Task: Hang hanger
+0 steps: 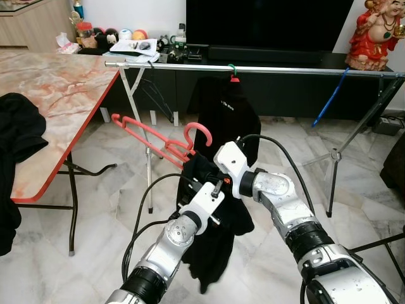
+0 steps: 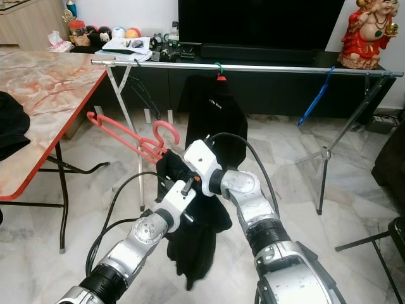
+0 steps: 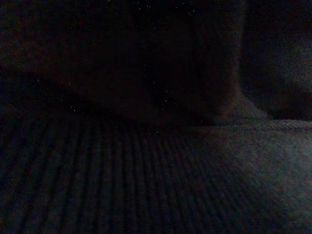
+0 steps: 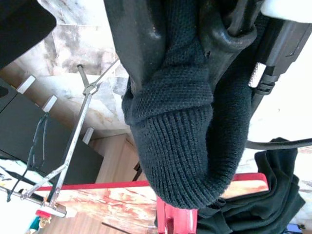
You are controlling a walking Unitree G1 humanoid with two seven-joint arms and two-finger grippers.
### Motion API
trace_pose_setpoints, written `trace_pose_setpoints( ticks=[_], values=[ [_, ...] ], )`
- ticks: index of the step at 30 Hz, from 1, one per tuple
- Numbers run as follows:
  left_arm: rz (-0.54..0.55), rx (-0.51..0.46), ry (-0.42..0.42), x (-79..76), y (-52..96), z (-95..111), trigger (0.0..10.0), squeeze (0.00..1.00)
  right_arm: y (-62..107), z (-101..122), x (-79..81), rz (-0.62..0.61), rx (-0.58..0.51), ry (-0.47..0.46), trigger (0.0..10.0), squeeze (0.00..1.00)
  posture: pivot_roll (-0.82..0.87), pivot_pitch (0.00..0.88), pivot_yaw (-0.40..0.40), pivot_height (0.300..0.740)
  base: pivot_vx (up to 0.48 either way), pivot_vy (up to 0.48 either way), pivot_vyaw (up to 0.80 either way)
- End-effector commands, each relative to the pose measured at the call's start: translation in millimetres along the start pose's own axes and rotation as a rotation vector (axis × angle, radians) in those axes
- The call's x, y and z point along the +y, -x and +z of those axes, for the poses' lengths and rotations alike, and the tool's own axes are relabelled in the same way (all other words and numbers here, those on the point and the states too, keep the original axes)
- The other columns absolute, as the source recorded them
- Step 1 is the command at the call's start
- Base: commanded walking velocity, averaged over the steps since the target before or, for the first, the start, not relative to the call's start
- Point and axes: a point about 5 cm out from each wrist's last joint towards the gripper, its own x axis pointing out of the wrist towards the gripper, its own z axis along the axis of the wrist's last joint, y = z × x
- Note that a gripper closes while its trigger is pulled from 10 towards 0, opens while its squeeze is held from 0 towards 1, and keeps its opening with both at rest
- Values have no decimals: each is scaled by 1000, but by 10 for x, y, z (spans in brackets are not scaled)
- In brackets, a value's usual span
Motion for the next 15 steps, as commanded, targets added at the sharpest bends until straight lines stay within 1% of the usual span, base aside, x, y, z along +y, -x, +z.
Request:
trace_pose_setpoints(
  ticks=[1,2,3,6,9,15],
  values=[
    [94,39,-21,148,-21,-23,10000,0,-48,163,-3,17,-56,25,10000,0,-21,60,-41,740,0,0,0],
    [111,49,-26,174,-18,-38,10000,0,-47,163,-3,17,-56,25,10000,0,-21,60,-41,740,0,0,0],
    [137,78,-41,228,1,-85,10000,0,-43,159,-6,16,-54,25,10000,0,-21,60,-41,740,0,0,0],
    [151,98,-57,260,14,-118,10000,0,-39,154,-7,15,-52,26,10000,0,-21,60,-41,740,0,0,0],
    [197,146,-139,353,46,-223,10000,0,-20,121,-19,9,-34,33,10000,0,-21,60,-41,740,0,0,0],
    [245,183,-155,446,80,-298,10000,0,-7,107,-32,3,-24,36,10000,0,-21,60,-41,740,0,0,0]
  ],
)
